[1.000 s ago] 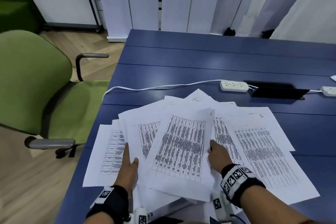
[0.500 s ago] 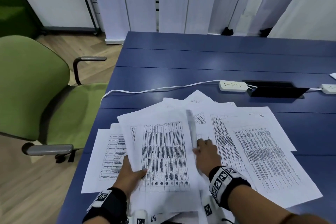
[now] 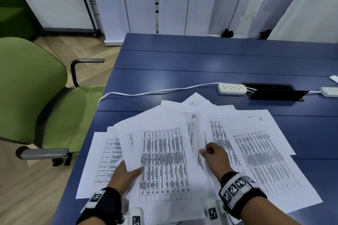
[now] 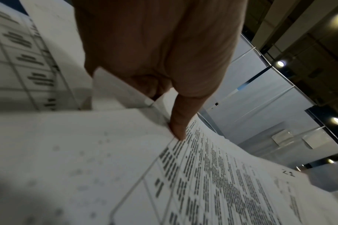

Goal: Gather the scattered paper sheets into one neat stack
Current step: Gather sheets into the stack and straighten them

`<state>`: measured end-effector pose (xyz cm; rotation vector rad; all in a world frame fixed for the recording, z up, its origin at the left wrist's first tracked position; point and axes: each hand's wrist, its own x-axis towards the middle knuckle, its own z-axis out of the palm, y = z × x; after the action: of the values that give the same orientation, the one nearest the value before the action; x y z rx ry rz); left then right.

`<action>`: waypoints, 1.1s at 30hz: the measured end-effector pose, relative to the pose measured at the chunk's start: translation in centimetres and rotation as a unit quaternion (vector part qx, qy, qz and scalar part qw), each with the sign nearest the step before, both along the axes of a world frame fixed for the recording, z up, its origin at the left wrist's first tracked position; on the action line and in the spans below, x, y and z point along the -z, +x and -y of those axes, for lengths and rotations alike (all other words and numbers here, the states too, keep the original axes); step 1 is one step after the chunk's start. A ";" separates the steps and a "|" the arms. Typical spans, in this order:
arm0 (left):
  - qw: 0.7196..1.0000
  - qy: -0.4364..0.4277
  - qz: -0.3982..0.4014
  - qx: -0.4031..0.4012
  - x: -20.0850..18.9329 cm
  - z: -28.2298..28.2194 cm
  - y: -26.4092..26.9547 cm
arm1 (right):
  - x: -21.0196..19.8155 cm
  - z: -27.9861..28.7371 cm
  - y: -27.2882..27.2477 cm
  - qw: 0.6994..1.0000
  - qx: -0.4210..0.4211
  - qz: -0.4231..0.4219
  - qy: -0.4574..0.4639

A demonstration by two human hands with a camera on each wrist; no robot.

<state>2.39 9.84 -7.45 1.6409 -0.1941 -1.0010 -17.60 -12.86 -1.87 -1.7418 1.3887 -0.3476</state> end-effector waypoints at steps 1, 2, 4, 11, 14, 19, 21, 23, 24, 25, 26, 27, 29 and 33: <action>1.000 0.007 0.003 0.001 0.0 0.1 0.1 | -0.9 0.0 -0.3 1.000 -0.002 0.010 -0.022; 1.000 0.011 0.003 0.003 0.3 0.2 0.2 | -2.0 0.1 -0.5 0.999 0.004 0.013 -0.039; 1.000 0.014 -0.003 0.002 0.5 0.1 0.3 | -4.2 0.8 -0.9 0.995 0.037 0.031 -0.087; 0.999 0.001 -0.033 -0.011 0.2 0.3 -0.2 | -13.5 3.9 -2.2 0.950 0.009 0.165 -0.265; 0.999 -0.003 -0.054 -0.004 0.2 0.1 -0.3 | -16.0 5.3 -2.1 0.932 0.033 0.247 -0.264; 0.998 -0.002 -0.056 -0.006 0.5 -0.2 -0.9 | -12.0 7.3 -1.9 0.953 0.094 0.264 -0.119; 0.999 0.001 -0.046 -0.003 -0.1 0.1 -1.2 | -8.7 6.8 -1.1 0.978 0.072 0.175 -0.087; 0.999 0.013 -0.042 -0.006 -0.8 0.4 -1.2 | -5.4 5.7 0.2 0.992 0.023 0.099 -0.079; 0.998 0.029 -0.049 -0.014 -1.0 0.4 -0.9 | -4.2 4.9 1.1 0.996 0.002 0.057 -0.075; 0.997 0.039 -0.062 -0.020 -1.3 0.5 -0.6 | -3.1 4.1 1.7 0.998 -0.014 0.020 -0.061; 0.996 0.037 -0.073 -0.028 -1.4 0.5 -0.2 | -1.9 3.5 2.0 0.999 -0.023 -0.009 -0.040; 0.997 0.020 -0.069 -0.026 -1.7 0.7 0.1 | -0.8 2.7 2.3 0.999 -0.023 -0.032 -0.012; 0.999 -0.013 -0.050 -0.005 -2.0 1.4 0.2 | 0.7 1.2 2.7 0.998 -0.023 -0.059 0.029; 0.999 -0.026 0.015 0.013 -2.7 2.6 -0.8 | 2.0 -0.3 3.3 0.995 -0.044 -0.037 0.087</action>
<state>1.60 7.26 -4.80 1.6103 -0.2595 -0.9843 -14.30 -12.51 -3.92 -1.6806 1.3475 -0.1102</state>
